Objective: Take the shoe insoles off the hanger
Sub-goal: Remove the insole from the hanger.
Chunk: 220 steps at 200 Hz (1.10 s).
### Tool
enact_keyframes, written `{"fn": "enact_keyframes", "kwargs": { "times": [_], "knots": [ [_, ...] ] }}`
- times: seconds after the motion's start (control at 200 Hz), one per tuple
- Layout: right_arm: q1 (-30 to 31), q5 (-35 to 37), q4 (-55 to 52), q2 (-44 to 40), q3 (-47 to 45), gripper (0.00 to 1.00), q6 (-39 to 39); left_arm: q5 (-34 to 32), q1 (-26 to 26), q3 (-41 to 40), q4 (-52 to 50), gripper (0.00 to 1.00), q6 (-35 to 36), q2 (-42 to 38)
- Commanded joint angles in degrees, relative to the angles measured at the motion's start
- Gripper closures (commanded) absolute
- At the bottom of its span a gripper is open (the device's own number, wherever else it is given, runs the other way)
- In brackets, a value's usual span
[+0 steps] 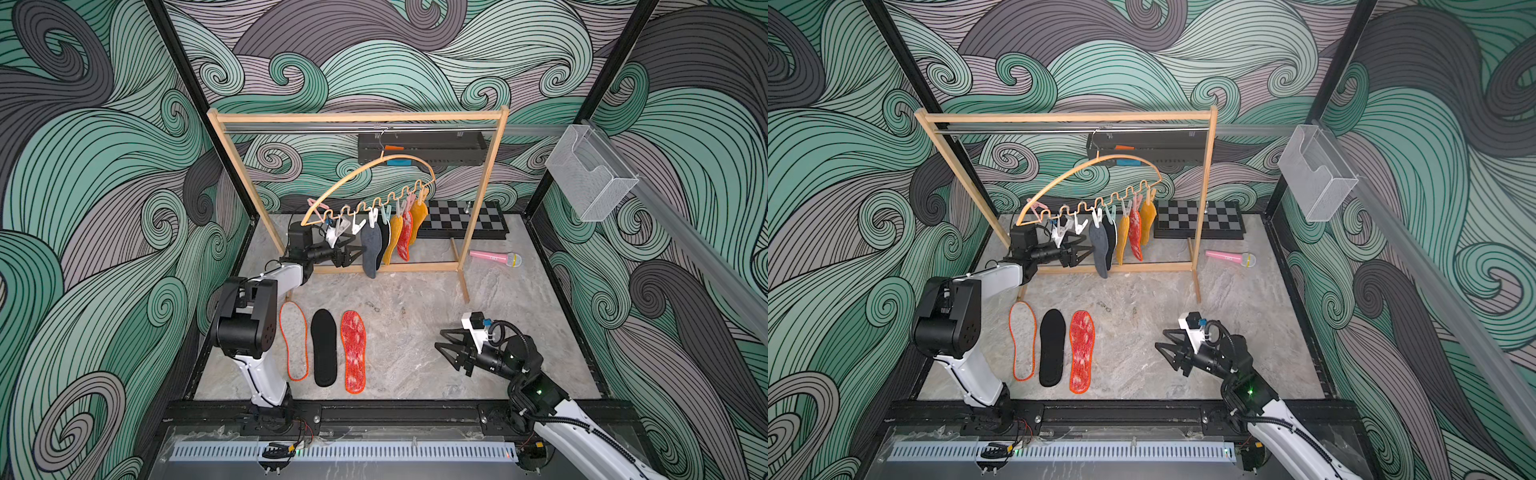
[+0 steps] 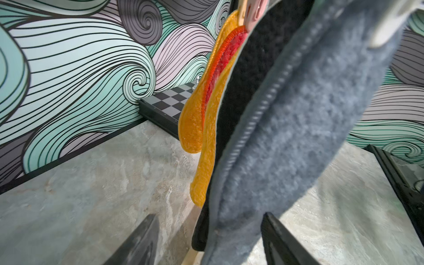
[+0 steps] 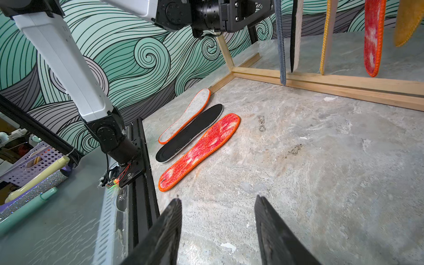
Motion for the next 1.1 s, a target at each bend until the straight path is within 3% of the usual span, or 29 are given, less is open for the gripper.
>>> {"fn": "enact_keyframes", "kwargs": {
  "times": [0.0, 0.31, 0.485, 0.811, 0.966, 1.096],
  "knots": [
    [0.5, 0.9, 2.5, 0.1, -0.5, 0.47, 0.1, 8.7, 0.2, 3.0, 1.4, 0.29, 3.5, 2.3],
    [0.8, 1.5, 2.8, 0.7, -0.6, 0.46, 0.1, 18.2, -0.8, 5.4, 0.0, 0.30, 3.1, 3.2],
    [0.9, 1.6, 2.7, 1.0, -0.5, 0.47, 0.0, 19.9, -3.9, 9.5, -12.7, 0.33, 11.5, 4.7],
    [1.1, 1.8, 2.7, 1.0, -0.5, 0.46, -0.2, 20.3, -8.9, 11.8, -17.2, 0.39, 14.2, 7.3],
    [1.1, 1.7, 2.7, 1.2, -0.5, 0.46, -0.3, 20.4, -10.1, 12.4, -18.6, 0.50, 14.8, 8.5],
    [1.1, 1.8, 2.7, 1.2, -0.4, 0.46, -0.4, 19.8, -10.4, 13.5, -21.1, 0.77, 15.4, 9.0]
  ]
}}
